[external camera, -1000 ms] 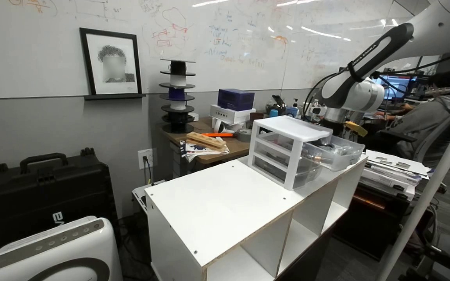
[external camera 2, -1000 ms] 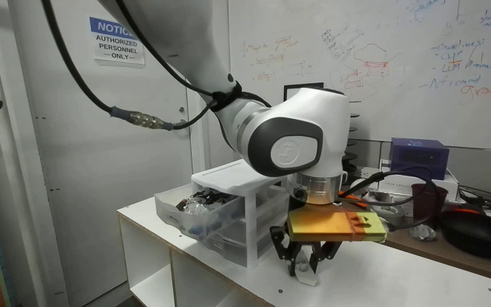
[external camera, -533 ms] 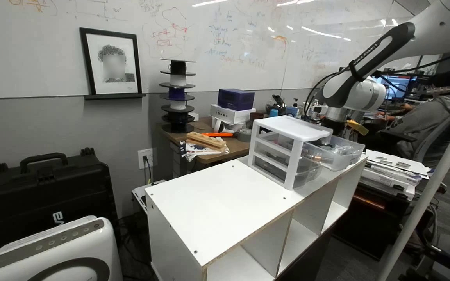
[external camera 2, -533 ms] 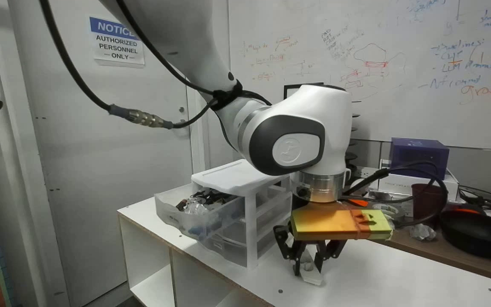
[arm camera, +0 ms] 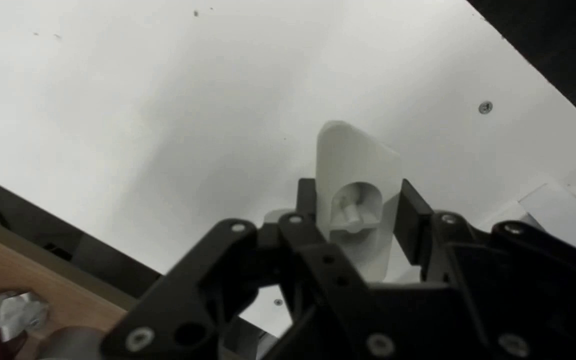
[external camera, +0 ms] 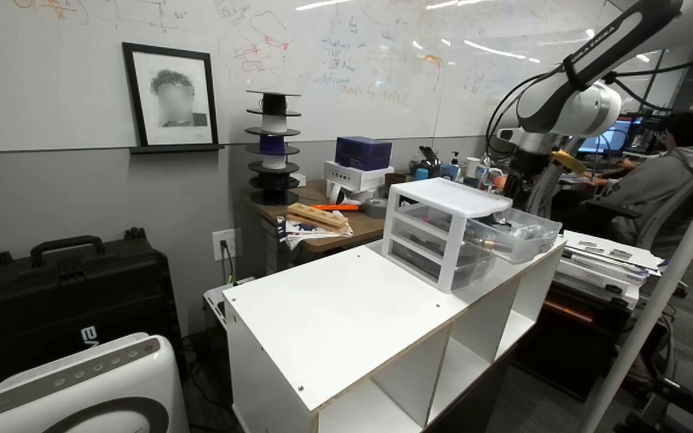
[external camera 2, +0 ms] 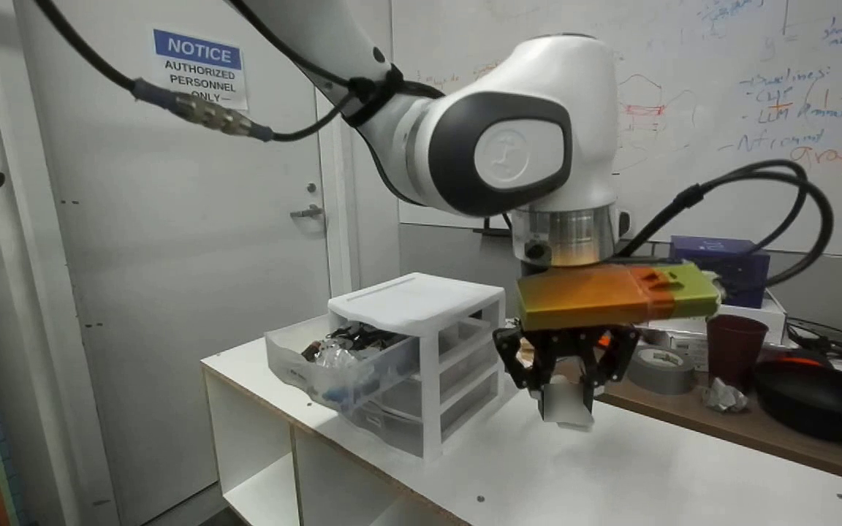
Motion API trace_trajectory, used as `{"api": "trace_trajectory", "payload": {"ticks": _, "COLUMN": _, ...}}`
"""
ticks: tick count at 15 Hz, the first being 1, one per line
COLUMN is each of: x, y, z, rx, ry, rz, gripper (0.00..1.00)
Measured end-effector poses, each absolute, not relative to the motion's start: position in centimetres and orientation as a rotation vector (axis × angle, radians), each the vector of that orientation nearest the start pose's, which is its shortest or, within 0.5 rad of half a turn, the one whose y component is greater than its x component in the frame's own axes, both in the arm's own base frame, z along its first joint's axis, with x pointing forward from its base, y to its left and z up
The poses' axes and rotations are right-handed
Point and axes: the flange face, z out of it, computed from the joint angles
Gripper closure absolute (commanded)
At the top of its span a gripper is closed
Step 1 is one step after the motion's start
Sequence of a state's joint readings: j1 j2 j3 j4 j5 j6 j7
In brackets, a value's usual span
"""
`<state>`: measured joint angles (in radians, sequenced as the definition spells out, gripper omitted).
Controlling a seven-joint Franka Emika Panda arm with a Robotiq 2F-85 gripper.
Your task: Pick up the objects from the table, put them in the drawer and close the drawer.
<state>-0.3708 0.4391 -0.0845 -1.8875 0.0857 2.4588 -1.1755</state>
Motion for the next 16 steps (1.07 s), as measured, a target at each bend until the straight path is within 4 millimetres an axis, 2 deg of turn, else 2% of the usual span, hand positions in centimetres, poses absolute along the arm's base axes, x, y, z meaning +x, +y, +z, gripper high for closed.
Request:
{"api": "trace_trajectory", "payload": {"ticks": 3, "x": 58.1, "y": -26.6, "z": 32.5, "rx": -3.143, "ry": -0.988, "rz": -0.174, "gripper": 0.76}}
{"api": "trace_trajectory", "payload": {"ticks": 6, "x": 57.9, "y": -22.9, "z": 35.4, "rx": -3.159, "ry": -1.037, "rz": -0.173, "gripper": 0.75}}
{"api": "trace_trajectory", "payload": {"ticks": 8, "x": 57.4, "y": -19.7, "z": 36.4, "rx": -3.124, "ry": -1.131, "rz": -0.154, "gripper": 0.75}}
{"api": "trace_trajectory", "payload": {"ticks": 12, "x": 55.5, "y": -13.6, "z": 37.2, "rx": -3.050, "ry": -1.342, "rz": -0.101, "gripper": 0.75}}
{"api": "trace_trajectory", "payload": {"ticks": 16, "x": 53.1, "y": -10.0, "z": 38.9, "rx": -3.012, "ry": -1.513, "rz": -0.093, "gripper": 0.75}}
